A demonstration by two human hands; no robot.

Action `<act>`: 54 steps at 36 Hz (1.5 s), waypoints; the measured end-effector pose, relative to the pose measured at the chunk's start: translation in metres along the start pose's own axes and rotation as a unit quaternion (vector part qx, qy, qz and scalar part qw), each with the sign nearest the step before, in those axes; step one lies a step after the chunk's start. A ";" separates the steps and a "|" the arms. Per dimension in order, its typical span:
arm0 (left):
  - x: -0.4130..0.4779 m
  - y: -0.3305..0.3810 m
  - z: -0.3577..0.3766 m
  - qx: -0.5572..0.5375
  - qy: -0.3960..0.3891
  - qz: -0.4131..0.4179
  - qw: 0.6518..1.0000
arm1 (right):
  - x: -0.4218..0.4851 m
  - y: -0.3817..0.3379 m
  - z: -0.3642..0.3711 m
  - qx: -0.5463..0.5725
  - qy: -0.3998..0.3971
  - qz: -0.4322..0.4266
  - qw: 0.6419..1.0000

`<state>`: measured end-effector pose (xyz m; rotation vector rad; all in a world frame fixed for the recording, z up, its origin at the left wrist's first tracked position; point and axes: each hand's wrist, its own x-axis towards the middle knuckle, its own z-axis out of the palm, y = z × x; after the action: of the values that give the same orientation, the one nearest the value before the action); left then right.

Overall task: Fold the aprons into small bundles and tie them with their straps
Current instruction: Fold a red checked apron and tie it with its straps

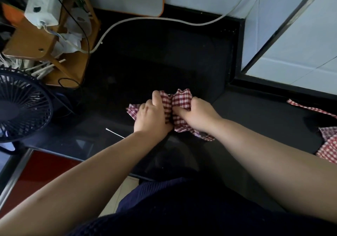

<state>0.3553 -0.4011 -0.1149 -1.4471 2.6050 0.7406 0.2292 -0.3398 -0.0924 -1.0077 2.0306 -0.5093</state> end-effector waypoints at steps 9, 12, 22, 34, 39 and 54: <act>0.016 -0.014 -0.031 -0.180 -0.138 0.016 0.974 | 0.003 -0.011 -0.017 -0.051 -0.095 0.028 0.994; 0.019 -0.016 -0.035 -0.152 -0.150 0.016 0.977 | 0.000 -0.017 -0.033 -0.013 -0.167 0.075 0.983; 0.030 -0.004 -0.038 0.042 -0.143 0.010 0.989 | 0.003 -0.008 -0.035 -0.163 -0.123 0.079 0.976; 0.023 -0.006 -0.039 0.011 -0.066 -0.014 0.998 | -0.001 0.020 -0.020 -0.040 -0.029 -0.057 0.997; 0.023 -0.012 -0.045 -0.118 -0.107 0.008 0.987 | 0.000 0.017 -0.028 -0.036 -0.043 -0.055 0.997; 0.033 -0.037 -0.053 -0.315 -0.175 0.002 0.933 | 0.012 0.030 -0.041 0.249 -0.125 0.044 0.959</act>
<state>0.3758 -0.4667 -0.0917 -1.2504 2.1846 1.7675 0.1776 -0.3312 -0.0930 -0.6339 1.5992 -0.7580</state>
